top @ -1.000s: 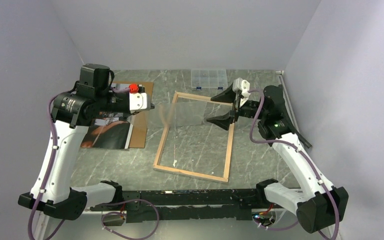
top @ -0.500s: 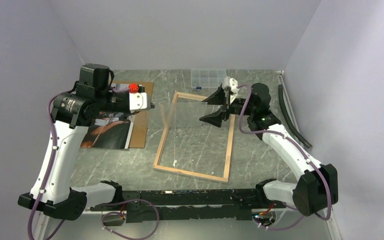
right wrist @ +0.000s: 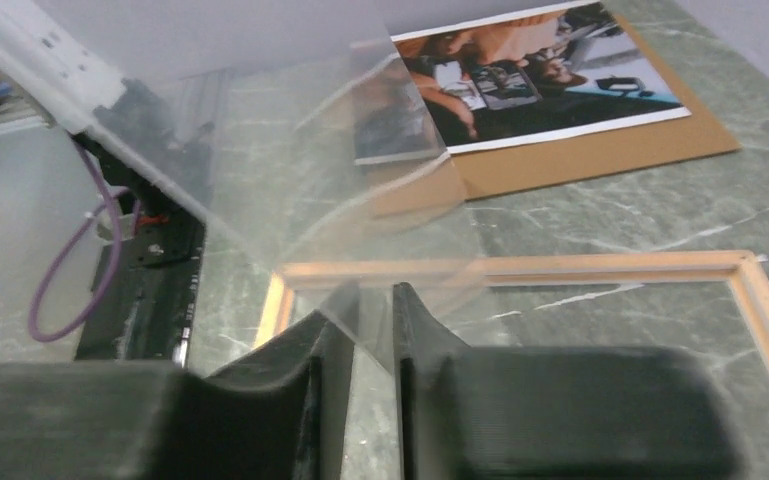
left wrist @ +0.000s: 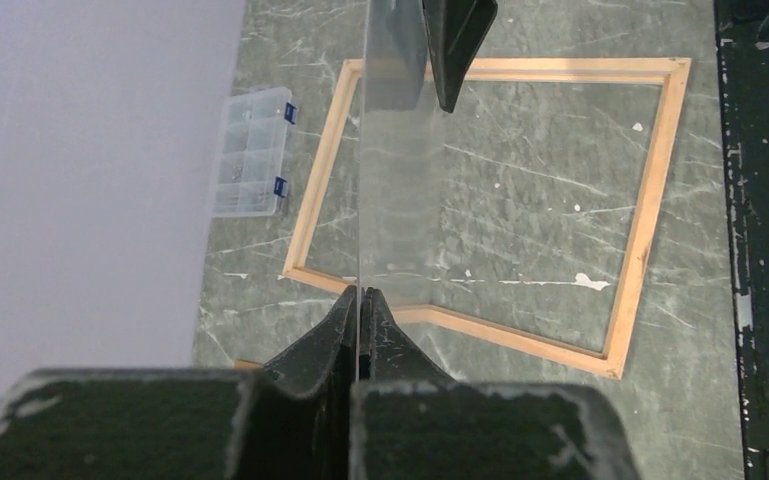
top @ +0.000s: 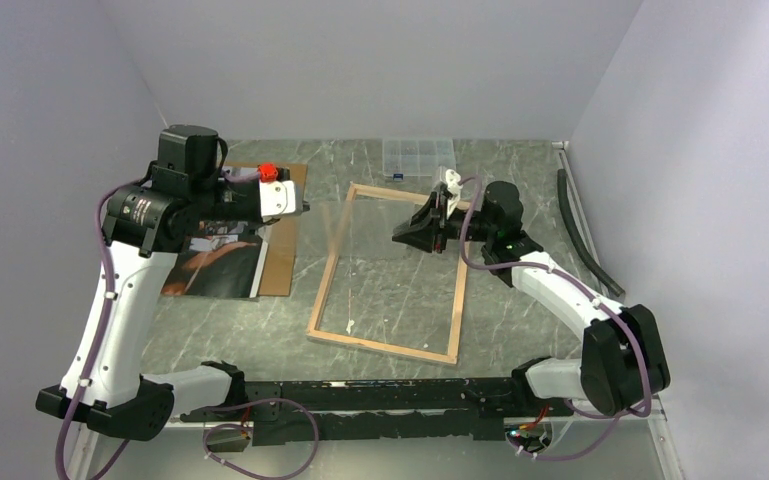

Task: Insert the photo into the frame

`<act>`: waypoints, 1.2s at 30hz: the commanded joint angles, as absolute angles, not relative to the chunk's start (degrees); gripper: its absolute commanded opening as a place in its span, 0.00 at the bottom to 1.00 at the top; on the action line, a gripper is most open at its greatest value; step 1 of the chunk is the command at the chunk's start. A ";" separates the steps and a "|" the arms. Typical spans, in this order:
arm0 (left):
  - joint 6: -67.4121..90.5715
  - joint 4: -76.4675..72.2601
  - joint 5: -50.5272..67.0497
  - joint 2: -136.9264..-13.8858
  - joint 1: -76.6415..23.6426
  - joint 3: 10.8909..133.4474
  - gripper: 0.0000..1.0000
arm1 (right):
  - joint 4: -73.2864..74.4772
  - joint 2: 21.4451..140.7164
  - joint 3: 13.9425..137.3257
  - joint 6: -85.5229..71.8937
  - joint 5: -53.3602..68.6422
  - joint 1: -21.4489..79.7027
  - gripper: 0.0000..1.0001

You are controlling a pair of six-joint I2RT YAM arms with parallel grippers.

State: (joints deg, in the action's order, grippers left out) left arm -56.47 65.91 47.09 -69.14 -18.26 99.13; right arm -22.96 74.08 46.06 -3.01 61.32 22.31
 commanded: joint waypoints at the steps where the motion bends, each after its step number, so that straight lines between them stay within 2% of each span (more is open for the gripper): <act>1: -54.07 59.08 46.38 -68.18 -18.59 98.75 0.03 | -37.45 73.69 45.08 -10.39 59.07 22.61 0.11; 2: -53.11 57.76 45.74 -68.24 -18.55 98.43 0.03 | -39.74 73.45 44.86 -12.04 58.76 22.59 0.03; 4: -49.89 54.81 43.22 -68.39 -18.53 97.83 0.10 | -42.39 73.03 44.71 -15.45 57.89 22.59 0.00; 5: -48.59 53.43 42.06 -68.62 -18.59 97.49 0.19 | -43.12 72.80 44.83 -17.16 57.53 22.59 0.00; 6: -47.28 52.11 40.68 -68.84 -18.59 97.29 0.34 | -43.34 72.59 45.17 -19.55 57.04 22.59 0.00; 7: -45.71 50.34 38.87 -69.06 -18.55 96.95 0.56 | -42.50 72.45 46.10 -21.27 56.41 22.59 0.00; 8: -43.96 48.49 36.88 -69.28 -18.55 96.68 0.66 | -40.84 72.43 47.34 -22.94 55.90 22.59 0.00; 11: -38.56 40.51 29.64 -69.93 -18.32 95.70 0.83 | -34.05 72.39 51.44 -28.40 54.20 22.62 0.00; 12: -36.87 38.92 27.53 -70.53 -18.01 96.07 0.93 | -31.39 72.15 52.66 -29.94 53.43 22.57 0.00; 15: -29.61 35.13 23.99 -73.06 -14.76 99.30 0.94 | -18.83 70.58 56.68 -32.66 49.29 22.33 0.00; 18: -22.01 34.35 26.06 -75.70 -8.39 103.00 0.94 | -9.59 67.62 58.43 -35.20 41.96 22.09 0.00; 22: -17.51 36.49 27.83 -78.43 -2.74 105.77 0.94 | 7.86 65.66 61.62 -36.75 33.25 20.86 0.00; 25: -16.11 38.05 29.21 -79.92 -0.62 104.90 0.94 | 13.99 63.26 60.24 -40.31 30.92 16.79 0.00; 30: -19.97 38.72 30.31 -81.28 -0.09 94.02 0.94 | 19.15 59.78 57.59 -44.28 32.99 10.32 0.00; 36: -27.98 38.38 34.40 -84.28 -0.20 79.67 0.94 | 25.14 58.80 59.78 -45.01 33.10 7.72 0.00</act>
